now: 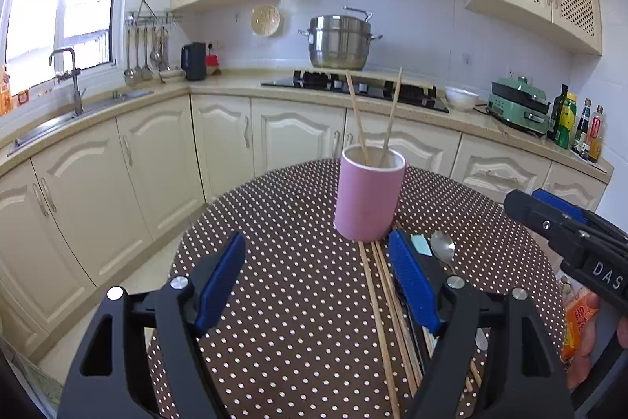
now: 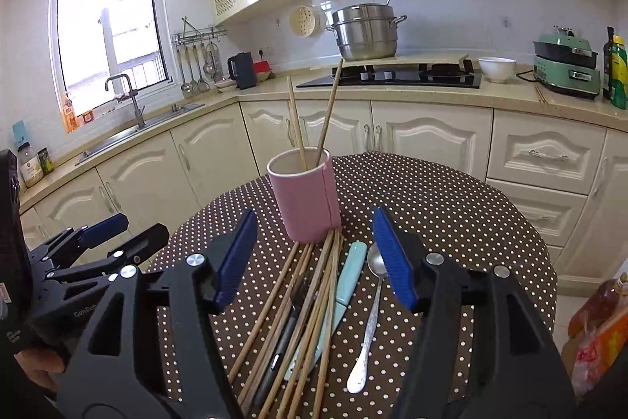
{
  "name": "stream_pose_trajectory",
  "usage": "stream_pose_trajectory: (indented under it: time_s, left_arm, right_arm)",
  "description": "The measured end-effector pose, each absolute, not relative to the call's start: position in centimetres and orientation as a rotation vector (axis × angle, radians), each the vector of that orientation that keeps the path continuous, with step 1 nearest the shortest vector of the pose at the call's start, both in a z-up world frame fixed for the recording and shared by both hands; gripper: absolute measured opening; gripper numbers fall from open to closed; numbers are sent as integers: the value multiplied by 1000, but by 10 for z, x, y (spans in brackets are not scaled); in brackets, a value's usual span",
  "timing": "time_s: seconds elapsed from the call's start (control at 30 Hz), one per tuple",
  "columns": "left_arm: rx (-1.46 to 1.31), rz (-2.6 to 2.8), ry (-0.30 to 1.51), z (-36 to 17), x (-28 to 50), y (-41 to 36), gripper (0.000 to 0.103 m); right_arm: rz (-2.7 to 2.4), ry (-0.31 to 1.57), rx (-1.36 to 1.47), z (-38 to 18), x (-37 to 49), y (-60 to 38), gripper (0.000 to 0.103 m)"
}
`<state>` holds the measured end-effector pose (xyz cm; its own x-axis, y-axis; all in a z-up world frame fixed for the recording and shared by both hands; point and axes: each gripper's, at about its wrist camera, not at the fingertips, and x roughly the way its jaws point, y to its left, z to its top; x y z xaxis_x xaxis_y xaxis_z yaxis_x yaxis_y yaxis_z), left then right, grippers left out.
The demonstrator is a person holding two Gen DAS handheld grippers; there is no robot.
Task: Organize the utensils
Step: 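Withdraw the open left tool from the cup back over the utensil pile, then grasp a chopstick with the left tool while the right tool grasps the metal spoon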
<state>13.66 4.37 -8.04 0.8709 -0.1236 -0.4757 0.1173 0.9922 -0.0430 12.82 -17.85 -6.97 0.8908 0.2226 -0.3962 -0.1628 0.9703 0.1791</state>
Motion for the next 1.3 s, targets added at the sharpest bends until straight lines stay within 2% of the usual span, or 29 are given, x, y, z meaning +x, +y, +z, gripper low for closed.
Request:
stream_pose_trajectory:
  time_s: [0.67,0.73,0.97,1.1,1.27,1.3]
  left_arm:
    - [-77,-301,912,-138,187,26,73]
    - [-69,-310,952,-144,193,21,58]
    - [-48,-304,1085,-175,217,0,42]
    - [-27,-272,1107,-183,236,-8,31]
    - [8,-240,1126,-184,264,-21,24]
    - [20,-233,1127,-185,268,-24,18]
  right_arm:
    - [172,653,141,-107,142,-227,64]
    - [172,679,143,-112,145,-234,65]
    - [200,765,151,-128,159,-244,65]
    - [215,828,148,-136,175,-244,64]
    - [226,924,117,-146,203,-234,64]
    - [224,941,108,-148,208,-232,64]
